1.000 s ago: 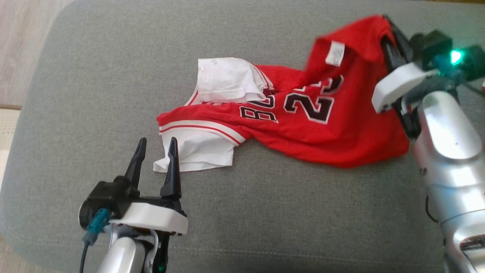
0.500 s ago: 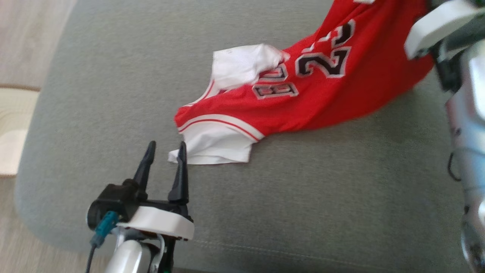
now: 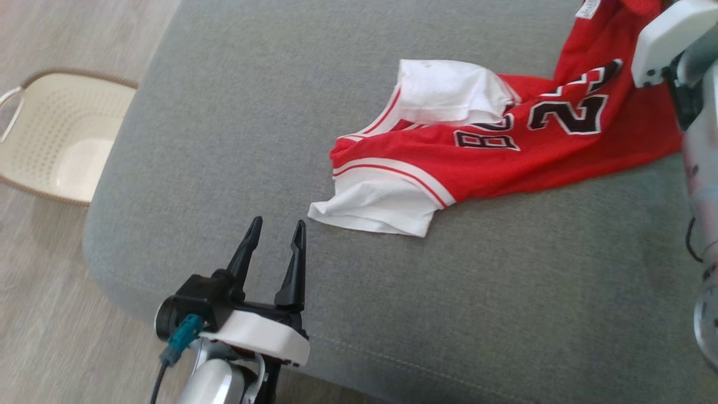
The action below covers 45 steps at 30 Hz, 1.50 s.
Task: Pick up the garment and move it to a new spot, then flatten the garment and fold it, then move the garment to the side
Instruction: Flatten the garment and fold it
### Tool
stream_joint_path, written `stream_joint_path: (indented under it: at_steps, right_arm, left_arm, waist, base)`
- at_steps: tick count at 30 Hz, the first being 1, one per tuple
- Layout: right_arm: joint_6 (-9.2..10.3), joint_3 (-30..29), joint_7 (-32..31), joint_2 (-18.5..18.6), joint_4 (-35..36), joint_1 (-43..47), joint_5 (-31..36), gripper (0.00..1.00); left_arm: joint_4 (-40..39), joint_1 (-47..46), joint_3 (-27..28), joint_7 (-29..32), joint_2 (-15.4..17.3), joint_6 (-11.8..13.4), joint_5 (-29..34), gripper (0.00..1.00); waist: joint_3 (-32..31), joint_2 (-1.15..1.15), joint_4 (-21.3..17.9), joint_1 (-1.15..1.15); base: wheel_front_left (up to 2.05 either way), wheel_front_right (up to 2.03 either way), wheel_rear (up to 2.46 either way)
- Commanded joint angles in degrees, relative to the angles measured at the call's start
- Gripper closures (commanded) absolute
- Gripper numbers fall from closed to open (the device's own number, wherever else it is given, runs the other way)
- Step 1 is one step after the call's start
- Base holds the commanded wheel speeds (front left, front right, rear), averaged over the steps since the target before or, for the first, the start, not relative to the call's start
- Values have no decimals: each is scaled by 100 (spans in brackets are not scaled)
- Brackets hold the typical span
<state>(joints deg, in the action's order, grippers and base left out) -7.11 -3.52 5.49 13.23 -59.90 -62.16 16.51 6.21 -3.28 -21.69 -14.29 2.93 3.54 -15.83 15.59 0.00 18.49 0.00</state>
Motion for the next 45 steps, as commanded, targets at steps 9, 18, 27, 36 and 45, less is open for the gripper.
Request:
stream_joint_path:
  at_steps: [9,18,27,36,45]
  right_arm:
    - [-37,-332,-76,-70,-515,-445,719,0]
    - [-37,-575,-98,20,-1119,-325,509,0]
    - [-37,-999,-645,74,-1292,225,296,0]
    - [-37,-1344,-875,-37,-1234,713,387,0]
    - [-37,-1712,-956,-286,-1128,843,430,12]
  left_arm:
    - [-161,-227,123,-71,-4,116,-58,0]
    - [-213,-138,330,-71,-5,121,15,0]
    - [-284,-170,374,-71,-5,32,123,0]
    - [-276,-195,454,-71,-5,20,154,0]
    - [-292,-194,488,-71,-5,9,171,0]
  waist:
    - [104,0,25,0]
    - [-180,0,-485,0]
    - [4,0,-653,0]
    - [135,0,-539,0]
    - [198,0,-576,0]
  base:
    - [0,0,0]
    - [0,0,0]
    - [0,0,0]
    - [0,0,0]
    - [0,0,0]
